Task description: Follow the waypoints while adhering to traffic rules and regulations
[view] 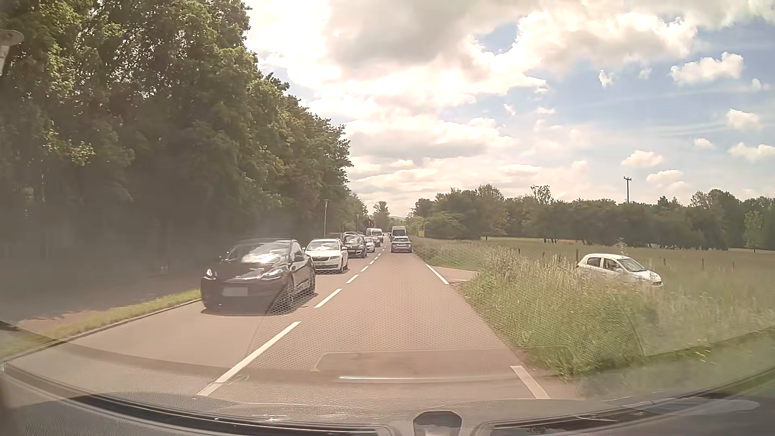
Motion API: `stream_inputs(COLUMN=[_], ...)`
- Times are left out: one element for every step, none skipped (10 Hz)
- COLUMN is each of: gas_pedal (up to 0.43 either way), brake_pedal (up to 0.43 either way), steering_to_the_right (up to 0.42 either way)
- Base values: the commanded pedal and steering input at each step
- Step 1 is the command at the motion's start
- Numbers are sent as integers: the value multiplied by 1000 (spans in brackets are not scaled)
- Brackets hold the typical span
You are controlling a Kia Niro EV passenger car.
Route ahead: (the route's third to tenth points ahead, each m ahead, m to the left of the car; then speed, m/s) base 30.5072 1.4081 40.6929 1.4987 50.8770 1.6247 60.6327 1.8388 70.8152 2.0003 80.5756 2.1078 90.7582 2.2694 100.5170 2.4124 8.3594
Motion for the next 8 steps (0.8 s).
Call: stream_inputs(gas_pedal=[98,98,98,98,98,98,98,98], brake_pedal=[0,0,0,0,0,0,0,0], steering_to_the_right=[0,0,0,0,0,0,0,0])
